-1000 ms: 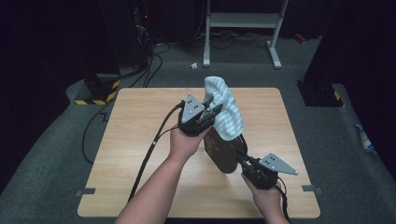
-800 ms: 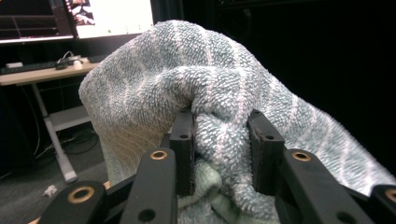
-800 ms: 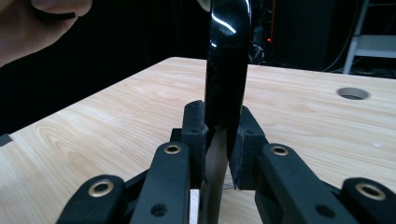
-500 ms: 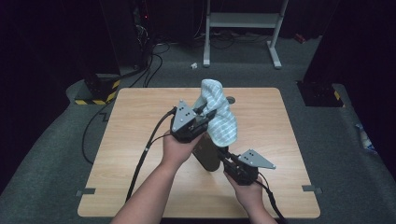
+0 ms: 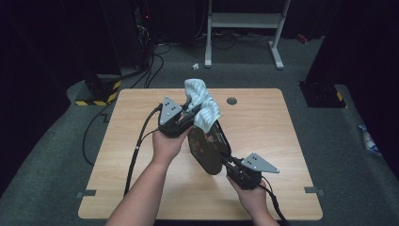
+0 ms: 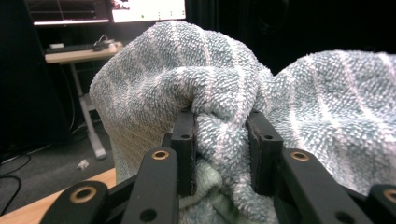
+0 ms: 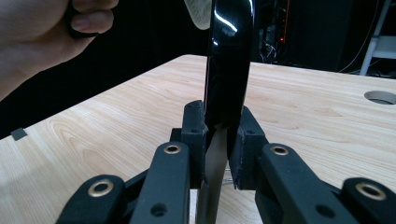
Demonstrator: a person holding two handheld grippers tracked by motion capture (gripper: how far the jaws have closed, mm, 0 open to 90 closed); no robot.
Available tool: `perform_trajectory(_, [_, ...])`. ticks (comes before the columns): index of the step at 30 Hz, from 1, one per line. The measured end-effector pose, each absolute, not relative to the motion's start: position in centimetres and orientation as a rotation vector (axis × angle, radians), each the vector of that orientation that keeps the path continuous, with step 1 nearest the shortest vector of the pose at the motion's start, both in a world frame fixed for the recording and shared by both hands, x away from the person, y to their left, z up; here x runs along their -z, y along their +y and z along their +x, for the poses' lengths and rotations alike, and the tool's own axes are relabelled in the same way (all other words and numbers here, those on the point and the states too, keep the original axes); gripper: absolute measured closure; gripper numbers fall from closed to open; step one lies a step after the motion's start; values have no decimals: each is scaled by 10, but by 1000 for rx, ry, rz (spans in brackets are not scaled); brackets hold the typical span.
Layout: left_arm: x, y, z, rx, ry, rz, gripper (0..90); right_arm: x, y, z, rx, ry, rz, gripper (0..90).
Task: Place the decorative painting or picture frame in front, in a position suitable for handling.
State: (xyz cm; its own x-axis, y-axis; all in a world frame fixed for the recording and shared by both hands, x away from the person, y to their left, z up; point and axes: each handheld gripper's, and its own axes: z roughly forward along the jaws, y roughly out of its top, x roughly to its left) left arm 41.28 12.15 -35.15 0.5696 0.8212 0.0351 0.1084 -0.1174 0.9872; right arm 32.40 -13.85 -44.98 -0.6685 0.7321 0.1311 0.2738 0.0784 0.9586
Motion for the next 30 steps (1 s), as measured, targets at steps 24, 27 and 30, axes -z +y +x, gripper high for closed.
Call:
perform_trajectory(24, [332, 75, 396, -710, 678, 1608, 694, 450, -141, 322, -1613, 1977, 982, 777])
perform_trajectory(27, [332, 81, 401, -728, 694, 1611, 696, 450, -140, 320, -1604, 1981, 976, 776])
perform_trajectory(30, [333, 88, 406, -735, 714, 1609, 697, 450, -140, 319, -1602, 1983, 965, 775])
